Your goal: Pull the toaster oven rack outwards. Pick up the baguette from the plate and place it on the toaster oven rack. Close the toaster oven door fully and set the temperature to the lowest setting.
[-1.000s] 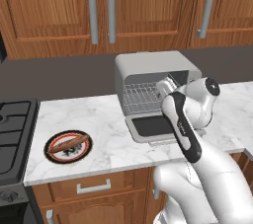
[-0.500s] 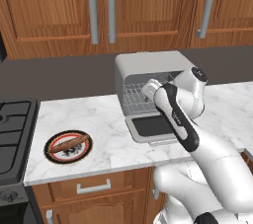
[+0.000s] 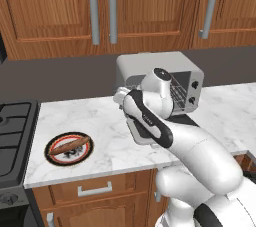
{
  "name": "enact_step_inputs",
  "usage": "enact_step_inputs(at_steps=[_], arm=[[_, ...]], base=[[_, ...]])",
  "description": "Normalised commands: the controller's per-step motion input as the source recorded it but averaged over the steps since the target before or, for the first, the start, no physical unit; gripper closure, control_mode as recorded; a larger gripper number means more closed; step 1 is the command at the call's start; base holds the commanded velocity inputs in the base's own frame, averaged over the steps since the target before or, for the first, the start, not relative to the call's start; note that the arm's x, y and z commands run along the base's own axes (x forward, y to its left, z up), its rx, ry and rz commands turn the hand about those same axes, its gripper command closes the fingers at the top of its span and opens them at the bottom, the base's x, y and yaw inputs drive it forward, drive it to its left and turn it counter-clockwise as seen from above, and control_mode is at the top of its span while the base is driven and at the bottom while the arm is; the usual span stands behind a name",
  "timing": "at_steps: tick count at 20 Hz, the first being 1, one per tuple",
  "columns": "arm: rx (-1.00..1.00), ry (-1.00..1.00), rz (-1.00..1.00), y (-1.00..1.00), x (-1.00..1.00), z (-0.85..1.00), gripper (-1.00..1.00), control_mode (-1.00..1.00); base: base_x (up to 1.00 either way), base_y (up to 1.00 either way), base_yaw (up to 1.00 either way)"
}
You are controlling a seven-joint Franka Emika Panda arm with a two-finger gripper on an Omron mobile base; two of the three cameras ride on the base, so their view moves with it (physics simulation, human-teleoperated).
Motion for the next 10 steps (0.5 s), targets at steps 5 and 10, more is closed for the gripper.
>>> enact_step_inputs(at_steps=[5, 10], arm=[[-0.23, 0.14, 0.05, 0.95, 0.17, -0.02, -1.0, -1.0], [-0.16, 0.1, 0.0, 0.53, 0.02, 0.0, -1.0, -1.0]], base=[[0.0, 0.0, 0.0], [0.0, 0.0, 0.0]])
